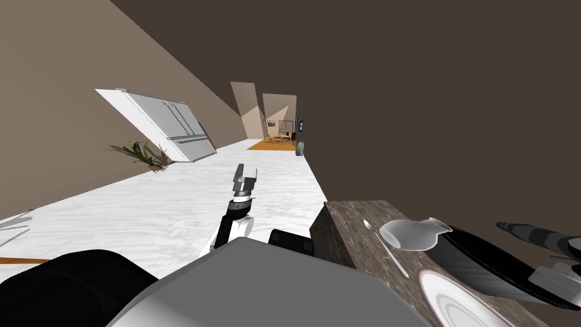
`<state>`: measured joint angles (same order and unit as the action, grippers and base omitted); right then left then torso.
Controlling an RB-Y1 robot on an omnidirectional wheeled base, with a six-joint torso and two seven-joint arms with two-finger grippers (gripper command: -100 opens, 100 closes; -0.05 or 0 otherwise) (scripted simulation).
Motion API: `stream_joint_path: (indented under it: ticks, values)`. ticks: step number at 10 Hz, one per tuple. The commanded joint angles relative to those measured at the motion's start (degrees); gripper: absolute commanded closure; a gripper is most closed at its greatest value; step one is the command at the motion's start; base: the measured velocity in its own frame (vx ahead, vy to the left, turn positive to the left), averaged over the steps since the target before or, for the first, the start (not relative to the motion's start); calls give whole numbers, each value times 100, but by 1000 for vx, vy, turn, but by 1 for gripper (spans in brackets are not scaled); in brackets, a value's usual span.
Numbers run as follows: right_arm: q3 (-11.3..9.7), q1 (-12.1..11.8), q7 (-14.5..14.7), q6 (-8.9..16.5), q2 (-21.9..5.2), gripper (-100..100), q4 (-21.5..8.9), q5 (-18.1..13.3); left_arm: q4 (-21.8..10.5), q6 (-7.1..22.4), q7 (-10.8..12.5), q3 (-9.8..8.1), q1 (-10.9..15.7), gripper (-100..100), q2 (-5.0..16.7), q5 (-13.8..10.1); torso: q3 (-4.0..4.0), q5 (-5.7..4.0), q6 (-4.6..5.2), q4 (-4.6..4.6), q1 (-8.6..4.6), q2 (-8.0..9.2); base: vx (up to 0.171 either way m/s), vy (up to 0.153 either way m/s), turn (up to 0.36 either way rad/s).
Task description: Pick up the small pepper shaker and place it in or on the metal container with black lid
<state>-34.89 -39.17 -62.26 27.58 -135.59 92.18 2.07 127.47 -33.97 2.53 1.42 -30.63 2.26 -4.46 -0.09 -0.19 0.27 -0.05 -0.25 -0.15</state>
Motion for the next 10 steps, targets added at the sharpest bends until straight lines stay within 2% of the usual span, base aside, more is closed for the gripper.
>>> stream_joint_path:
  ticks: [1, 2, 3, 4, 5, 6, 10]
  values:
    - [-40, 2, -151, 13, -286, -100, 178, 66, 0, 0, 0, 0, 0, 0, 0, 0, 0, 0, 0, 0, 0, 0, -13, -21, -35]
    - [-63, -7, -269, 3, -452, -100, 286, 105, 0, 0, 0, 0, 0, 0, 0, 0, 0, 1, 0, 0, 1, 0, -14, -25, -53]
    - [-63, -7, -269, 3, -504, -100, 286, 105, 0, 0, 0, 0, 0, 0, 0, 0, 0, -1, 0, 0, 0, 0, 0, 0, 0]
    - [-85, -15, -387, -7, -710, -100, 395, 145, 0, 0, 0, 0, 0, 0, 0, 0, -2, 1, 0, -1, 6, -3, -3, 2, -12]
    - [-43, -41, -308, -21, -606, -100, 312, 144, 0, 0, 0, 0, 0, 0, 0, 0, -2, 3, -1, -1, 10, -4, -17, 15, -43]
    - [-45, -40, -329, -18, -627, 0, 327, 150, 0, 0, 0, 0, 0, 0, 0, 0, 1, 2, 2, 0, 12, 1, -9, 10, -13]
    - [-45, -40, -327, -18, -624, 0, 325, 149, 0, 0, 0, 0, 0, 0, 0, 0, -1, 1, 0, -1, 7, -2, -1, 1, -2]
